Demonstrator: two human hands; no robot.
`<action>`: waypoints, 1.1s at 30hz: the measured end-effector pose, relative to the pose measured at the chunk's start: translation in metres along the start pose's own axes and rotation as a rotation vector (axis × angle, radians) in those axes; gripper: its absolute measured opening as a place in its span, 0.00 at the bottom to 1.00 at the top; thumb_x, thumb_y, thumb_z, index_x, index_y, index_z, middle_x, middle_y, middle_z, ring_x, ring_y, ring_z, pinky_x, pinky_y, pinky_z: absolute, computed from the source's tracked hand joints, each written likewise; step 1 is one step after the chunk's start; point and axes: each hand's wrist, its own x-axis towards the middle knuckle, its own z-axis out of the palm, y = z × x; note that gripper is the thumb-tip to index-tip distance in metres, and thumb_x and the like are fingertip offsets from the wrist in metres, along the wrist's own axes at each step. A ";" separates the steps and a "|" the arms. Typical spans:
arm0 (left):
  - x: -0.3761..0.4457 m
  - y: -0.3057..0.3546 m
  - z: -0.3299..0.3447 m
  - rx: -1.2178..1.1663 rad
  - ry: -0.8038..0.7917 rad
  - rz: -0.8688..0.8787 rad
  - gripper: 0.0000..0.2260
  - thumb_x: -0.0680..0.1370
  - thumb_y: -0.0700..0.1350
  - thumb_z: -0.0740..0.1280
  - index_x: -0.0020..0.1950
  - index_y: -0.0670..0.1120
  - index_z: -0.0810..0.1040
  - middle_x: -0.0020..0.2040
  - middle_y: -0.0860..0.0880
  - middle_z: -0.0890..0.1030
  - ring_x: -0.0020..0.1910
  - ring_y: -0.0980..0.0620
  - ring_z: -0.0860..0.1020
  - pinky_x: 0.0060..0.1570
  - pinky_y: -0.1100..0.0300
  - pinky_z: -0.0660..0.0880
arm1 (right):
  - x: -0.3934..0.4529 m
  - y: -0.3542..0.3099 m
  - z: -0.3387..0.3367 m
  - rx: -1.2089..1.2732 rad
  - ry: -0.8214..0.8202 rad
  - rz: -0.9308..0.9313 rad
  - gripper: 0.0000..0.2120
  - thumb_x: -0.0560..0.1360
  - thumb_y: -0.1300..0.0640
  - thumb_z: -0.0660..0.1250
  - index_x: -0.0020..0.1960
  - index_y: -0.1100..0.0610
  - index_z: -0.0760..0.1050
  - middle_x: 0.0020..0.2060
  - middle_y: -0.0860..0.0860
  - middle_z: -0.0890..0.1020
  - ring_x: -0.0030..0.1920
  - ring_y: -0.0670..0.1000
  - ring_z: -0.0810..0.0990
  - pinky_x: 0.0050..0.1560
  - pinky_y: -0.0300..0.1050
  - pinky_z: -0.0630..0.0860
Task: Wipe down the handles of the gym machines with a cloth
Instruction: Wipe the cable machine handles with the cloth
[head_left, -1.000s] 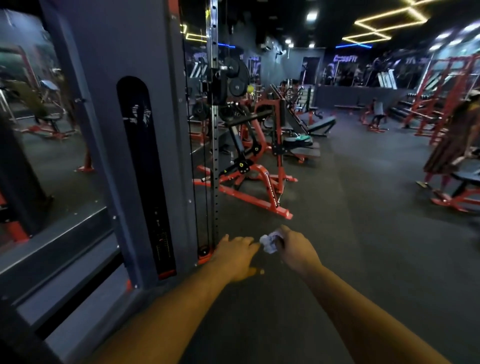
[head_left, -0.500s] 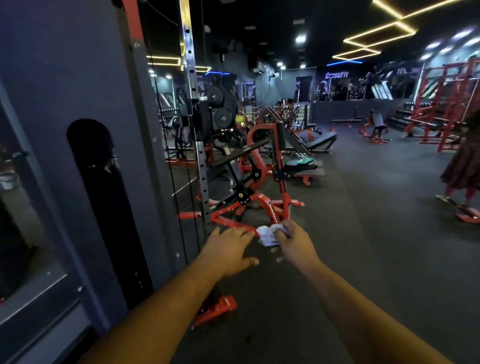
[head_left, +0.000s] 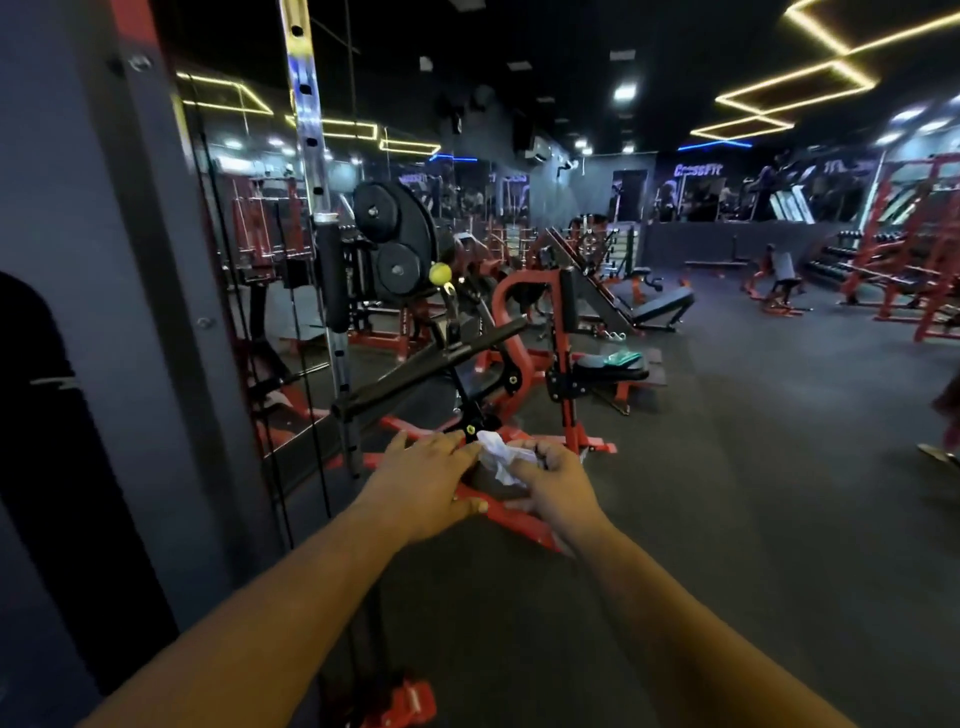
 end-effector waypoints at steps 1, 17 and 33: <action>0.015 -0.005 0.000 0.003 0.005 -0.004 0.36 0.79 0.69 0.61 0.83 0.56 0.55 0.83 0.51 0.57 0.81 0.49 0.57 0.77 0.40 0.54 | 0.012 -0.001 -0.001 0.006 -0.013 -0.002 0.07 0.81 0.60 0.68 0.57 0.62 0.78 0.48 0.54 0.87 0.48 0.54 0.87 0.41 0.49 0.83; 0.245 -0.076 0.025 0.086 0.107 -0.038 0.36 0.81 0.67 0.58 0.84 0.54 0.51 0.85 0.49 0.50 0.83 0.47 0.47 0.79 0.36 0.50 | 0.263 0.023 -0.042 -0.102 0.135 -0.170 0.11 0.80 0.58 0.68 0.58 0.45 0.82 0.53 0.49 0.85 0.52 0.52 0.86 0.50 0.57 0.85; 0.283 -0.101 0.078 0.151 0.402 -0.467 0.29 0.78 0.60 0.68 0.73 0.46 0.70 0.72 0.43 0.70 0.71 0.41 0.72 0.64 0.40 0.74 | 0.422 0.071 -0.051 -0.328 -0.003 -0.711 0.21 0.79 0.70 0.64 0.68 0.57 0.78 0.70 0.49 0.77 0.72 0.45 0.74 0.73 0.43 0.69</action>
